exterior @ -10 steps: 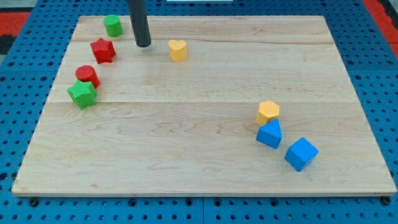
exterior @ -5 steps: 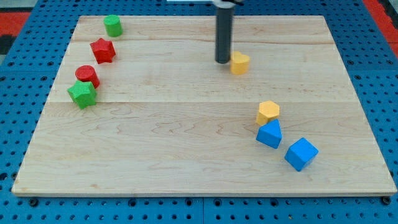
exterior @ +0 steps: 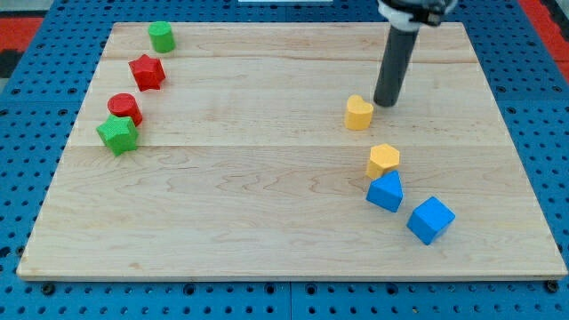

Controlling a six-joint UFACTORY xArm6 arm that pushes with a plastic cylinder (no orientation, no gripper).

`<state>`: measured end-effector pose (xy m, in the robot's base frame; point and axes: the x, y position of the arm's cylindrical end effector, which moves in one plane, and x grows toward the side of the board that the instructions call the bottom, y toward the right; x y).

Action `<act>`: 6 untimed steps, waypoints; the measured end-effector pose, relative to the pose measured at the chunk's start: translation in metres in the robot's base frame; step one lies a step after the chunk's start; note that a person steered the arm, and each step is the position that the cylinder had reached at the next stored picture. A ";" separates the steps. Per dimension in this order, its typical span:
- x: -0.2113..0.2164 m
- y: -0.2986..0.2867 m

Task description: Push the yellow heart into the yellow hexagon

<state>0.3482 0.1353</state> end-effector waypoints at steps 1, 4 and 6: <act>0.012 -0.043; 0.029 -0.017; 0.038 -0.094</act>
